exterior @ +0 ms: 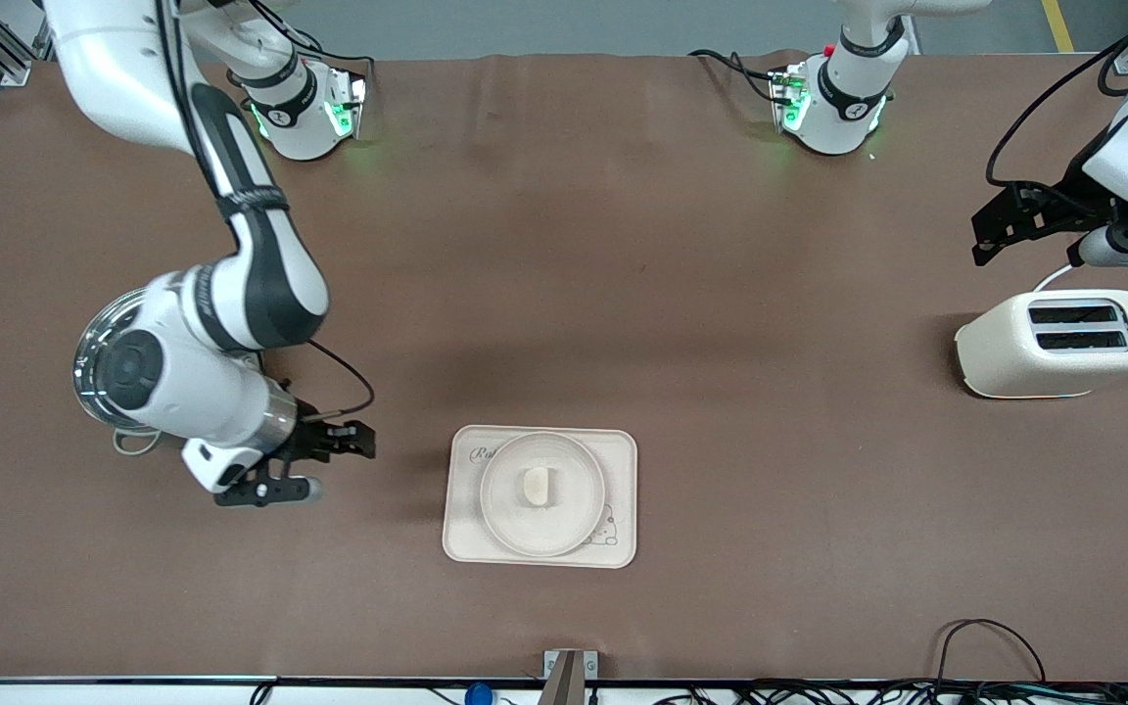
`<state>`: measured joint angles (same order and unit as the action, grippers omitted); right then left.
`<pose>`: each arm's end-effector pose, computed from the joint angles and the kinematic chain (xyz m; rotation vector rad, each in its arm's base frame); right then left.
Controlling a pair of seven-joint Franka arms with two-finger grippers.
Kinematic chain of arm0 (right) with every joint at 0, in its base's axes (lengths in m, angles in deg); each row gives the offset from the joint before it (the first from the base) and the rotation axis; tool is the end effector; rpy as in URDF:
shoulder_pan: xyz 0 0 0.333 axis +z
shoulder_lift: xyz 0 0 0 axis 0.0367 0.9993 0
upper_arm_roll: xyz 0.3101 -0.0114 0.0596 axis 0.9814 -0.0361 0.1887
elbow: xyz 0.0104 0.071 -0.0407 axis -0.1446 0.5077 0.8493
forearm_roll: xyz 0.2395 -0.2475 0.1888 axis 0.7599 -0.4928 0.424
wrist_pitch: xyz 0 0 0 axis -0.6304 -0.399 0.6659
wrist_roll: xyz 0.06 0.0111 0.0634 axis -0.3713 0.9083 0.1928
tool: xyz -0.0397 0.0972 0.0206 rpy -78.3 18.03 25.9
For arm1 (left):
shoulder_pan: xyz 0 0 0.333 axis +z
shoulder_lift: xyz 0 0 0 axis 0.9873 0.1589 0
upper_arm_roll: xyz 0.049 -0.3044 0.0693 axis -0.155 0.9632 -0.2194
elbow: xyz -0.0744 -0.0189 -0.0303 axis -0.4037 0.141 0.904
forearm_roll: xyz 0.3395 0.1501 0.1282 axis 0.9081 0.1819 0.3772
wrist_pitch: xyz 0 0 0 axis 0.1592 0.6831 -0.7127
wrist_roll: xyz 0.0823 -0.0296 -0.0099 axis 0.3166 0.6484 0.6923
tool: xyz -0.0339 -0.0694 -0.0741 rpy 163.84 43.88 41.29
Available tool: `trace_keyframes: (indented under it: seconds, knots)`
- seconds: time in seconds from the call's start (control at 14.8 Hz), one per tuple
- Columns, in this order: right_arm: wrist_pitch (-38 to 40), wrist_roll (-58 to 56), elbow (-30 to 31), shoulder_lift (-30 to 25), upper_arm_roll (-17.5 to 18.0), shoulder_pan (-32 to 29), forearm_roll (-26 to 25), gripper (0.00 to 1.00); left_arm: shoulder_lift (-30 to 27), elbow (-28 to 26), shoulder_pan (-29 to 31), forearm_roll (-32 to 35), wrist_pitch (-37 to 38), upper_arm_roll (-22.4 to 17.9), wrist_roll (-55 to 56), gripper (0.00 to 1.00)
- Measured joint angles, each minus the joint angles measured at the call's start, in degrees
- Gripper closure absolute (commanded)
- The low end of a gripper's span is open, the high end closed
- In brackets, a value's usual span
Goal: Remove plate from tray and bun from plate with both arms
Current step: 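Reach the right gripper down to the white plate's rim on the tray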
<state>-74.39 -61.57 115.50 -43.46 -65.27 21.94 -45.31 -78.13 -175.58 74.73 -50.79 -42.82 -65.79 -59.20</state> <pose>0.6968 0.2049 0.3338 -2.9170 -0.0585 -0.0903 0.5472 -0.0767 0.6475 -3.1207 0.0702 -0.0988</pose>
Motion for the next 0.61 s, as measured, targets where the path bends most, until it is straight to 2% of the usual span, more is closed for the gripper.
trace_keyframes:
  seconds: [0.2, 0.61]
  knots:
    - [-4.8, 0.5, -3.2, 5.5, 0.7, 2.5, 3.6, 0.39, 0.0, 0.0, 0.0, 0.0, 0.0, 0.0, -0.1, 0.00]
    - [-5.6, 1.0, -12.2, 15.3, 3.6, 3.2, 6.1, 0.44, 0.1, 0.1, -0.1, 0.0, 0.0, 0.0, -0.1, 0.00]
